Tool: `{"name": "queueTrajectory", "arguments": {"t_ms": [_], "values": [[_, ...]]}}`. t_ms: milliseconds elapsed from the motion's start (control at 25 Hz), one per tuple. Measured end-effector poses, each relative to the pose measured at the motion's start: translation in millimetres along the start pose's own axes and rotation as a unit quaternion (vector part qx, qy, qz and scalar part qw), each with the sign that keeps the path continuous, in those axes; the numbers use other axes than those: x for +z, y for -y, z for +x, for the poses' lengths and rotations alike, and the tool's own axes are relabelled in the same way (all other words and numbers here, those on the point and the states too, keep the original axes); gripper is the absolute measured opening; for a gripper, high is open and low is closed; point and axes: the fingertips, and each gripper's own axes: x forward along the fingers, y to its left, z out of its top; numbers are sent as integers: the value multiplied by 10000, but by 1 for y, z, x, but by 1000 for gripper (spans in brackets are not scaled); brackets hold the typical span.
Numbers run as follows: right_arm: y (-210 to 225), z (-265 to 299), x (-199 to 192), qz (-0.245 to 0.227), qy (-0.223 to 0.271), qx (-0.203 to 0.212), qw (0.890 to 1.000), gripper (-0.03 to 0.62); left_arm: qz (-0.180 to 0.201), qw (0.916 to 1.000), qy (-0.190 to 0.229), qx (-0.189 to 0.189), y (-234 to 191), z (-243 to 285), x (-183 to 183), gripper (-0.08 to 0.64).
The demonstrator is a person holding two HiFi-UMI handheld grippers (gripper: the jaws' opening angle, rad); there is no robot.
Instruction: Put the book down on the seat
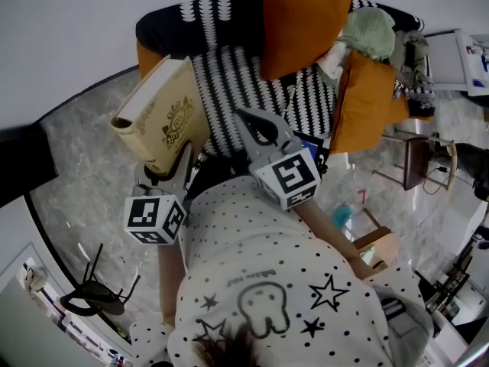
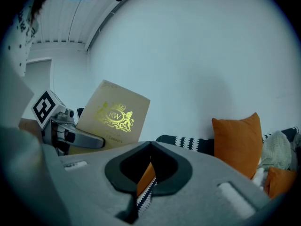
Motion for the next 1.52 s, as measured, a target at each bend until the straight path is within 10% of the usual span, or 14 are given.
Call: {"name": "queueTrajectory", "arguments": {"t_ms": [1520], "values": [[20, 5, 2, 163, -108, -274, 9994, -3, -407, 9939, -920, -457, -8, 29, -28, 229]]}}
